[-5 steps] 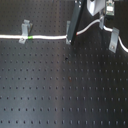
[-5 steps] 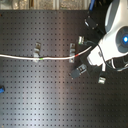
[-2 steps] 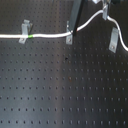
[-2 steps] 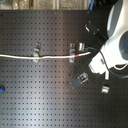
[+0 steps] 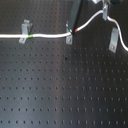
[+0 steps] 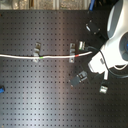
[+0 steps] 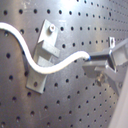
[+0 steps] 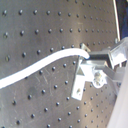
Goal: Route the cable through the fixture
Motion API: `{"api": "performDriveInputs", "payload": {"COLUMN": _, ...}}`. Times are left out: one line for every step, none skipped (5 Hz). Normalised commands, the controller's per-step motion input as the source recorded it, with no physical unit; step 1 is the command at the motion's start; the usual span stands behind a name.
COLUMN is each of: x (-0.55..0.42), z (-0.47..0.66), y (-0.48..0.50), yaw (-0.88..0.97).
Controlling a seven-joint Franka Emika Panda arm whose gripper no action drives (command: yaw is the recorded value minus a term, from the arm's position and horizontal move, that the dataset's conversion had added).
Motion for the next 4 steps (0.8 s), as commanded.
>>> {"api": "performDriveInputs", "payload": {"x": 0.374, "z": -0.2, "y": 0.169, "yaw": 0.59}}
{"api": "performDriveInputs", "payload": {"x": 0.313, "z": -0.05, "y": 0.05, "yaw": 0.46}}
{"api": "performDriveInputs", "payload": {"x": -0.038, "z": 0.07, "y": -0.24, "yaw": -0.04}}
{"api": "performDriveInputs", "payload": {"x": -0.161, "z": 0.09, "y": -0.374, "yaw": -0.4}}
